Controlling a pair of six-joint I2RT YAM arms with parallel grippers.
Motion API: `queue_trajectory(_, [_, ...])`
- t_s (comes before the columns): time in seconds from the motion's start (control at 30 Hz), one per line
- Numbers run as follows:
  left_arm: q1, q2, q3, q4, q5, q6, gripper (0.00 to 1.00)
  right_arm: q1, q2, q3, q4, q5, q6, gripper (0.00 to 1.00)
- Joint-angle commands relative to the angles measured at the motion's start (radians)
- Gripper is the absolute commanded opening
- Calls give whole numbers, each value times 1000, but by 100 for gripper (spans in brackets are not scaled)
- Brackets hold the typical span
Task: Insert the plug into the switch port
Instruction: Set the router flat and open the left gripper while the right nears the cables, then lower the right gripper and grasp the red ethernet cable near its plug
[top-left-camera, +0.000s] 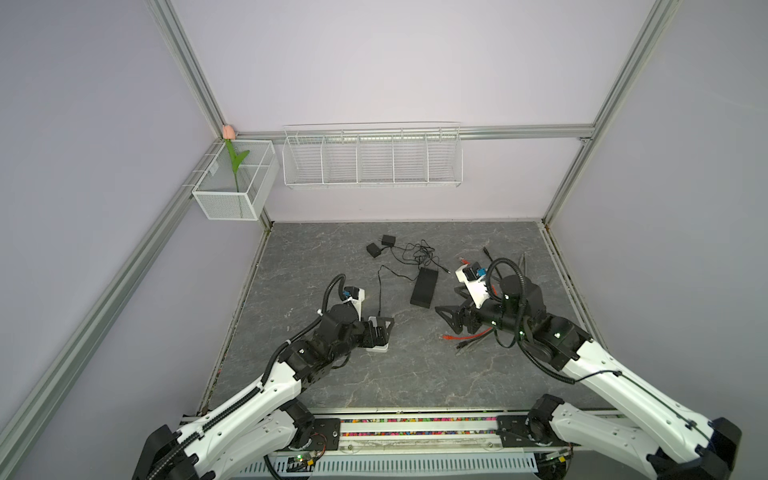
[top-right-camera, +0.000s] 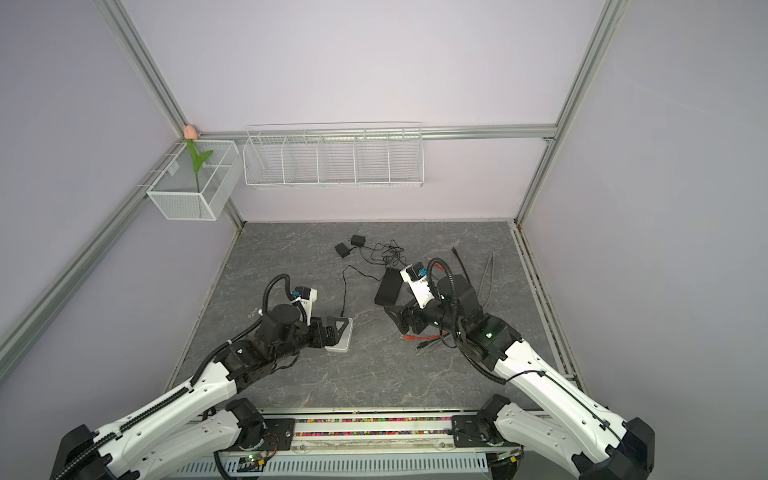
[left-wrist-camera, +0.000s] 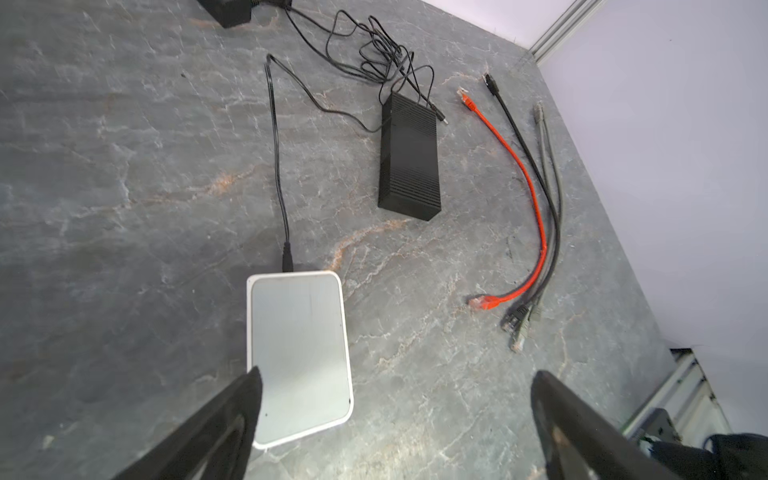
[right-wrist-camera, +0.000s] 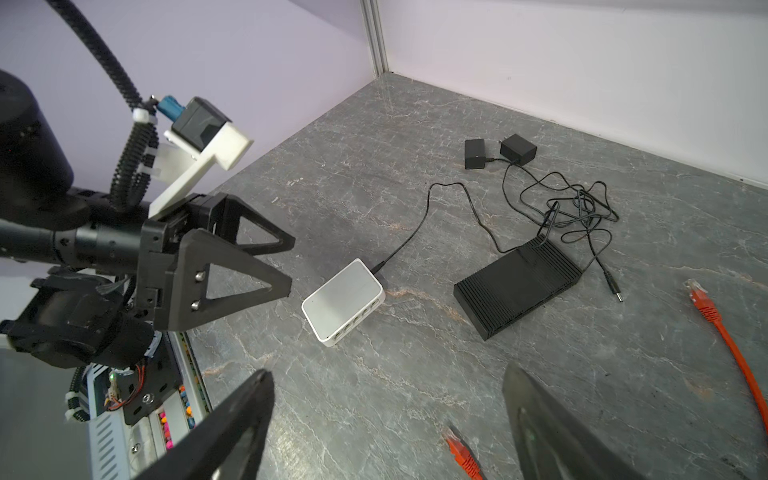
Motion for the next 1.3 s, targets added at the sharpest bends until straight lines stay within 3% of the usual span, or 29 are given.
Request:
queue_trajectory(0.0, [-2, -73, -34, 12, -12, -62, 98, -1, -8, 18, -13, -22, 22, 89])
queue_trajectory(0.17, [-3, -79, -1, -100, -77, -50, 98, 47, 70, 84, -133, -150, -253, 89])
queue_trajectory(0.3, [-3, -79, -48, -48, -57, -71, 98, 68, 117, 78, -141, -223, -440, 89])
queue_trajectory(0.4, [-3, -78, -82, 1, -44, -90, 98, 71, 199, 147, -255, -246, -546, 89])
queue_trajectory(0.53, [-3, -67, -83, -15, -49, -96, 96, 84, 338, 256, -449, -89, -601, 91])
queue_trajectory(0.63, [-3, -79, -94, -7, -42, -102, 96, 87, 420, 296, -551, -31, -647, 99])
queue_trajectory(0.77, [-3, -79, -110, 19, -35, -107, 96, 72, 559, 311, -644, 77, -711, 95])
queue_trajectory(0.9, [-3, -66, -113, 25, -49, -98, 96, 40, 691, 331, -648, 136, -729, 84])
queue_trajectory(1.0, [-3, -53, -124, 58, -54, -88, 96, 20, 746, 337, -614, 220, -743, 66])
queue_trajectory(1.27, [-2, -23, -114, 84, -68, -39, 97, -13, 834, 367, -583, 250, -747, 62])
